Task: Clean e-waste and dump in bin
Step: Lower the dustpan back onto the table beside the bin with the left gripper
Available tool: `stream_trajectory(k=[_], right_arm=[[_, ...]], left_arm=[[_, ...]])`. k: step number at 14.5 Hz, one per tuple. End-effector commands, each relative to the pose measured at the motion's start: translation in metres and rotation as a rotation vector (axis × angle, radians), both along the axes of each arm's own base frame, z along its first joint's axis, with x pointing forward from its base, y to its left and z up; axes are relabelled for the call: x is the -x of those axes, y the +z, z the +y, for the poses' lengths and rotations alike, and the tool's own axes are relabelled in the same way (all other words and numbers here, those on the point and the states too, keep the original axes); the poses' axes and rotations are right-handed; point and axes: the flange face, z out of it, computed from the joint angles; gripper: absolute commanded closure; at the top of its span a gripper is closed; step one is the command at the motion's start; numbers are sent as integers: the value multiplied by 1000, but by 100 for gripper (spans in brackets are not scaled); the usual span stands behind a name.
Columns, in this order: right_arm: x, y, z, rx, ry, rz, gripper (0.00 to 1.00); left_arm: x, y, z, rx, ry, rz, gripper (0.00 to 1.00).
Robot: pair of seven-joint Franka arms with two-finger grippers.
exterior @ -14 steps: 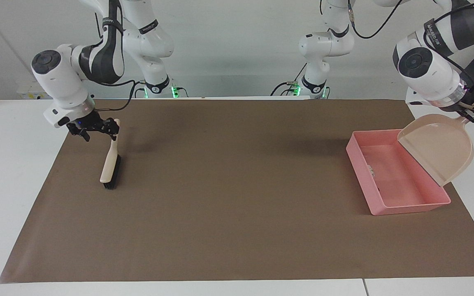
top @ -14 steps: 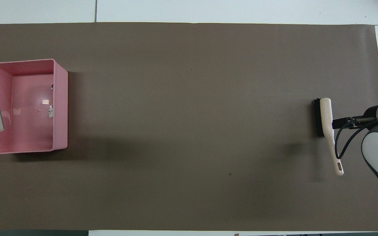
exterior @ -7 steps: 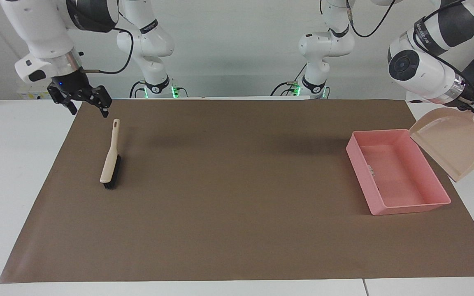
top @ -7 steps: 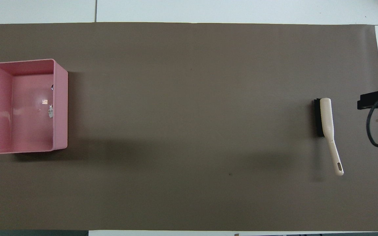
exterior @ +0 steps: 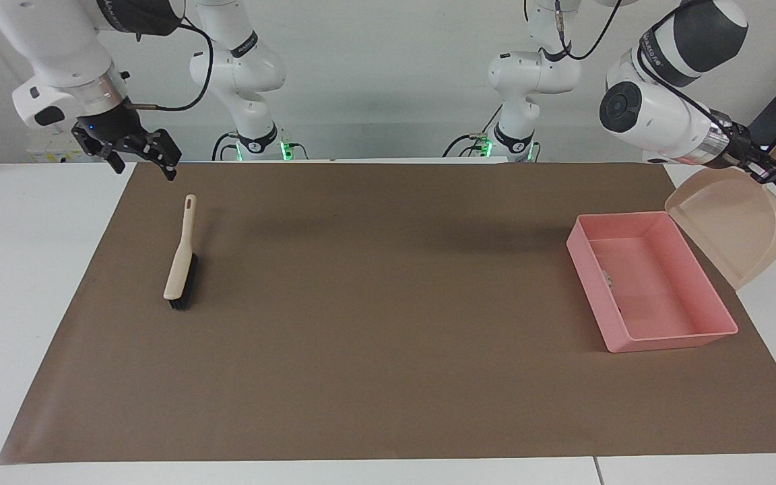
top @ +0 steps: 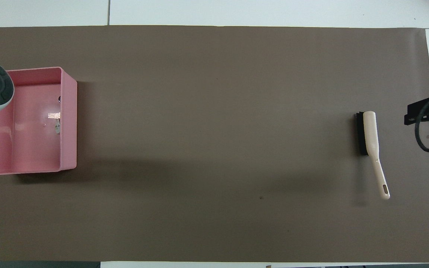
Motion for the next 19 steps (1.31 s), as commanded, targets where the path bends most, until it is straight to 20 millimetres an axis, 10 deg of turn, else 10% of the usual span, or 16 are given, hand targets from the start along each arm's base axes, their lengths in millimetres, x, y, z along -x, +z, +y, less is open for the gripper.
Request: stream_trajectory(k=[1, 10, 16, 19], right_arm=[[8, 4, 9, 28, -2, -22, 0], [6, 6, 5, 12, -4, -29, 0], [-3, 16, 6, 10, 57, -41, 0], [-2, 18, 7, 8, 58, -38, 0]], left_arm=[[0, 6, 3, 64, -59, 67, 100], [-22, -7, 29, 652, -182, 64, 100], [-14, -70, -15, 893, -203, 110, 100], [-4, -84, -82, 898, -288, 195, 100]])
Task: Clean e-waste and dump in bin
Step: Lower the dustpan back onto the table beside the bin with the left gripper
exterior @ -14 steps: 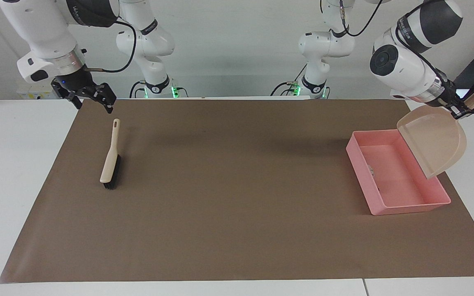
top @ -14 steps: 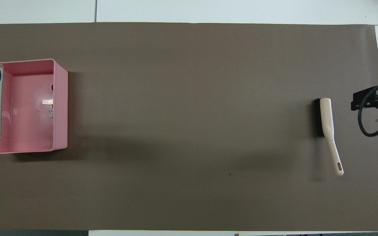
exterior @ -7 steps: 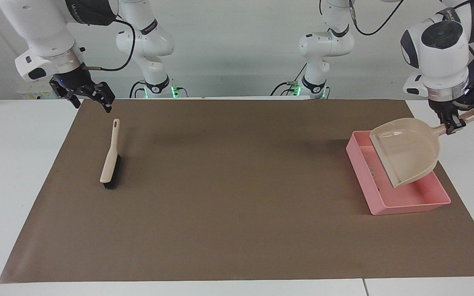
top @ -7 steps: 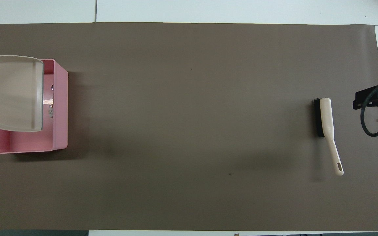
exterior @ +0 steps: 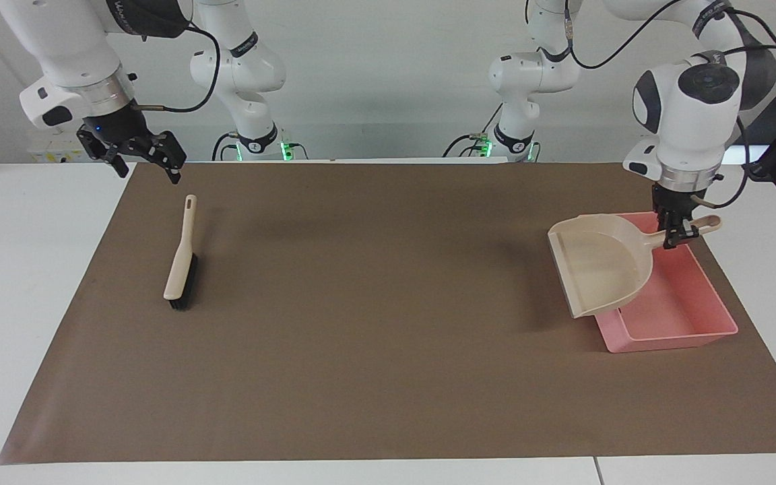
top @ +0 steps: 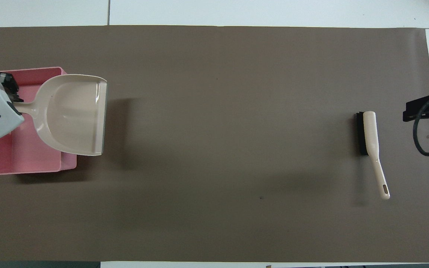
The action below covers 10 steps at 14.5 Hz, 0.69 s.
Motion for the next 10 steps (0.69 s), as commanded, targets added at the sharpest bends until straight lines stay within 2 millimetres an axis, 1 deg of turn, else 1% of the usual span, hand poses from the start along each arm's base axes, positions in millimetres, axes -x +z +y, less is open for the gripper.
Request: stream_trajectory(k=[1, 4, 5, 6, 7, 10], right_arm=[[-2, 4, -1, 6, 23, 2, 0], [-4, 5, 2, 11, 30, -4, 0], [-4, 5, 2, 13, 32, -1, 0], [-4, 5, 2, 14, 32, -2, 0], [-4, 7, 2, 11, 32, -5, 0], [-3, 20, 3, -6, 33, 20, 0]], left_arm=[[17, -14, -41, 36, -63, 25, 100], [25, -46, -49, 81, -55, 61, 100], [31, -59, -65, 83, -86, 69, 100], [38, -71, -76, 83, -69, 82, 100], [44, -83, -83, 84, -23, 91, 100], [61, -116, -117, 105, 11, 64, 100]])
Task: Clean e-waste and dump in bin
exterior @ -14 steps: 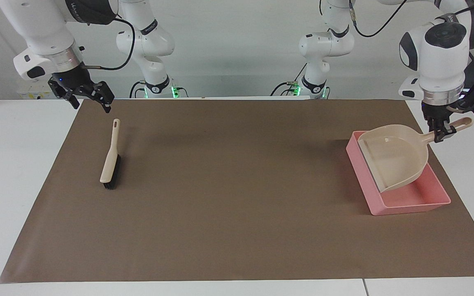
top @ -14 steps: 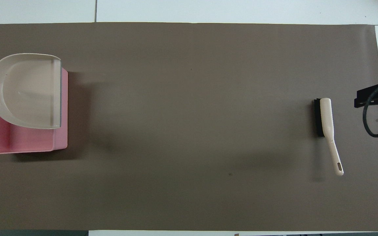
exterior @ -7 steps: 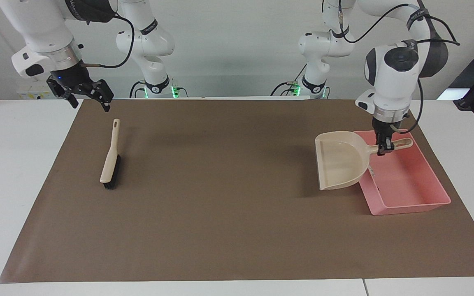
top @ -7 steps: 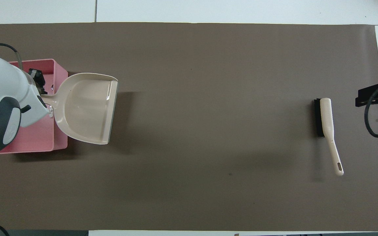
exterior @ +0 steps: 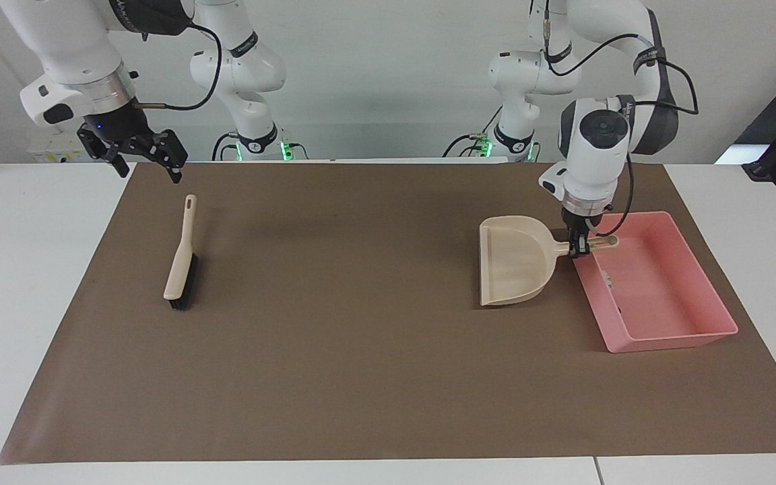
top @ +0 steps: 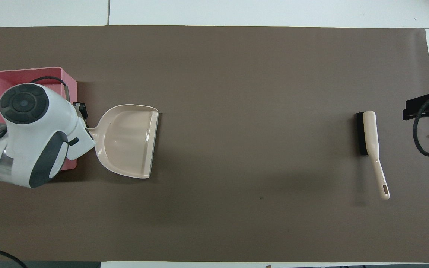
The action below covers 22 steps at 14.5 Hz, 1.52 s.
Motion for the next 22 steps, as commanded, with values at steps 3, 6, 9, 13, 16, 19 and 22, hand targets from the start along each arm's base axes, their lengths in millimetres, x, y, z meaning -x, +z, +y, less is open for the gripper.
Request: stream_trajectory(k=[3, 6, 9, 13, 16, 19, 22], right_arm=[[-1, 21, 3, -21, 29, 36, 0], [-1, 17, 5, -28, 27, 49, 0], [0, 16, 5, -28, 26, 54, 0], [-1, 14, 5, -26, 27, 49, 0], [-1, 15, 7, -26, 32, 49, 0], [-1, 15, 8, -26, 34, 49, 0], [-1, 15, 9, -26, 34, 48, 0]], left_arm=[[18, -23, -28, 42, 49, -50, 100], [23, -27, -38, 85, 54, -55, 100], [30, -29, -60, 110, 56, -75, 98], [27, -29, -56, 108, 61, -72, 1], [6, -18, -14, 111, 151, -96, 0], [-12, 1, 29, 125, 251, -109, 0], [-30, 40, 70, 119, 356, -100, 0]])
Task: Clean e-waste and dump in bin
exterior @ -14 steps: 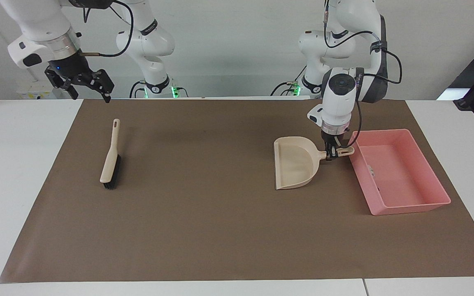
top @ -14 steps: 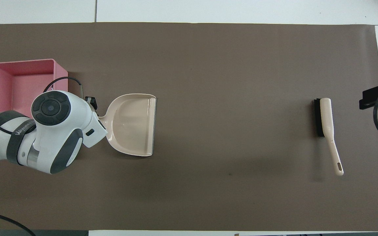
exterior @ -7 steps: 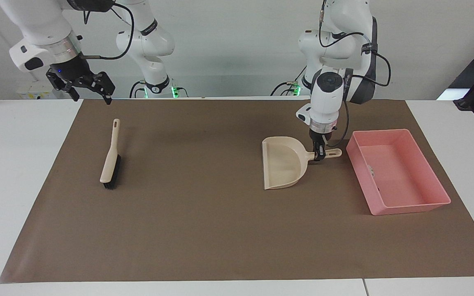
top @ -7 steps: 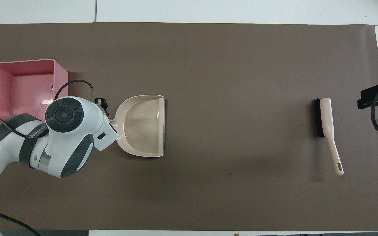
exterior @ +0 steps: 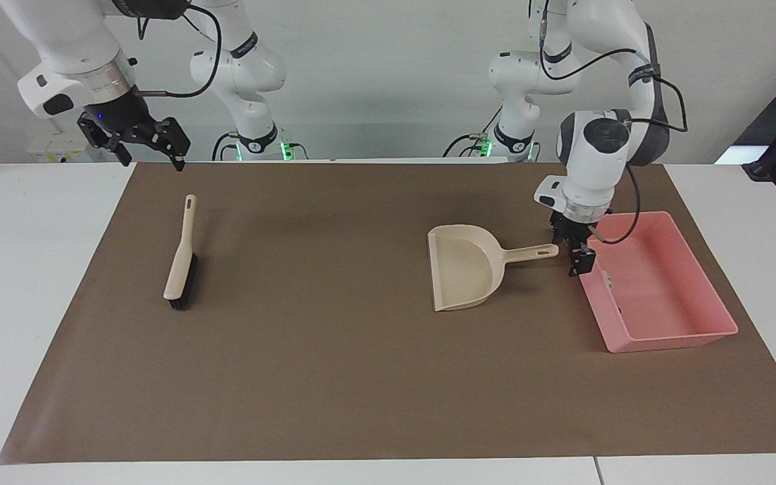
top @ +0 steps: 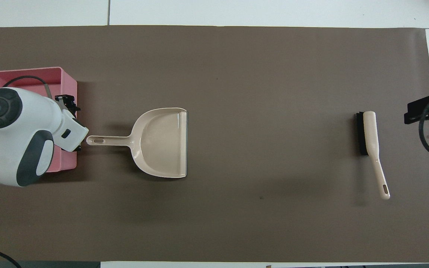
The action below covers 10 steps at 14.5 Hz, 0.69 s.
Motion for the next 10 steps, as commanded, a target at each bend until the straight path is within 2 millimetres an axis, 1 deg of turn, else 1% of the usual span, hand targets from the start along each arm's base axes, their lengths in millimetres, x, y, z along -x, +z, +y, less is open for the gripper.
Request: stream_trajectory(k=[1, 2, 5, 6, 7, 9, 10], right_arm=[[-2, 2, 2, -14, 23, 2, 0], [-2, 2, 2, -14, 23, 0, 0], [-2, 2, 1, -14, 23, -3, 0], [-2, 2, 1, -14, 23, -3, 0], [-2, 1, 2, -12, 24, -1, 0], [-1, -1, 1, -9, 24, 3, 0], [-1, -2, 0, -9, 23, 3, 0]], left_arm=[[-11, 37, 35, 10, 89, 17, 0], [-12, 47, 45, 8, 113, 18, 0], [-15, 81, 57, 6, 151, 9, 0], [-18, 90, 62, 9, 190, -1, 0], [-19, 99, 70, 13, 251, -12, 0], [-21, 118, 72, 55, 406, -15, 0], [-24, 127, 72, 64, 521, -18, 0]])
